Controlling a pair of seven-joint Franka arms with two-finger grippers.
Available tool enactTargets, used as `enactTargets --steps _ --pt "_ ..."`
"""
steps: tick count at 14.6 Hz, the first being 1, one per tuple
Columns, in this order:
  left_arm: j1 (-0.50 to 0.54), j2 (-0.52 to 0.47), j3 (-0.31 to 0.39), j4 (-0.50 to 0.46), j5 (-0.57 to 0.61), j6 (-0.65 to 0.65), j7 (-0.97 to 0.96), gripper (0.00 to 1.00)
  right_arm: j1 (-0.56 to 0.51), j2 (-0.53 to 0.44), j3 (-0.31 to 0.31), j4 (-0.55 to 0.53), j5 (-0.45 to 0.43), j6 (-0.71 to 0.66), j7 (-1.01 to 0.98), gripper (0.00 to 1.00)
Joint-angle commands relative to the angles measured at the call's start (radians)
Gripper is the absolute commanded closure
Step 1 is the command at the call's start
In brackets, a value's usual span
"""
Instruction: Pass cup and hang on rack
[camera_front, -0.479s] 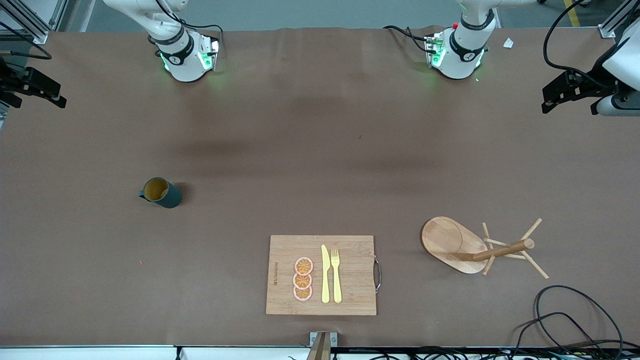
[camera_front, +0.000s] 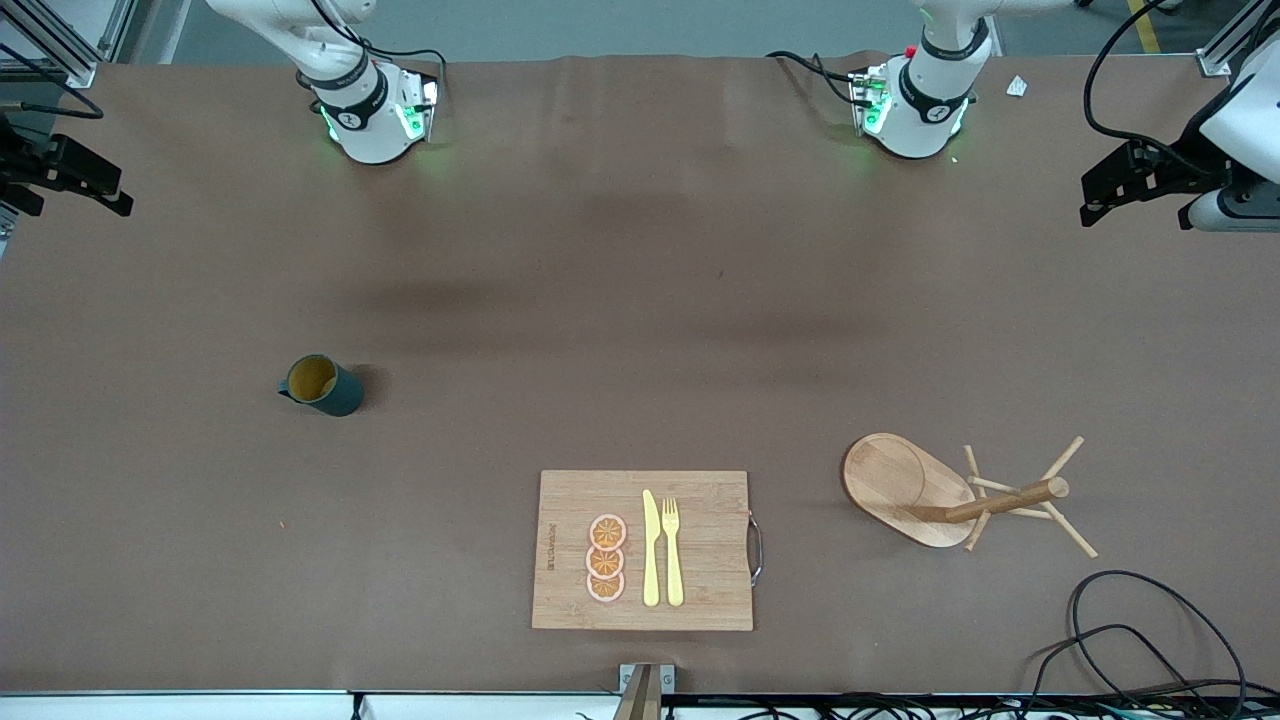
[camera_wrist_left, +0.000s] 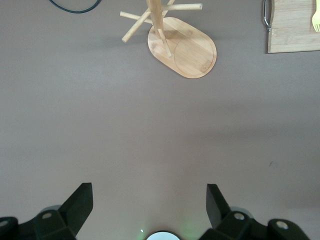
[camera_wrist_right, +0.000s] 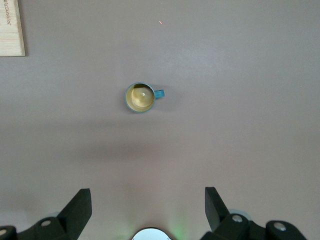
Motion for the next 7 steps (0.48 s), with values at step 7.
enactTargets --steps 7 --pt "0.004 0.013 0.003 0.019 -0.038 -0.006 -0.02 0.0 0.0 0.009 -0.003 -0.117 -0.002 0.159 0.015 0.0"
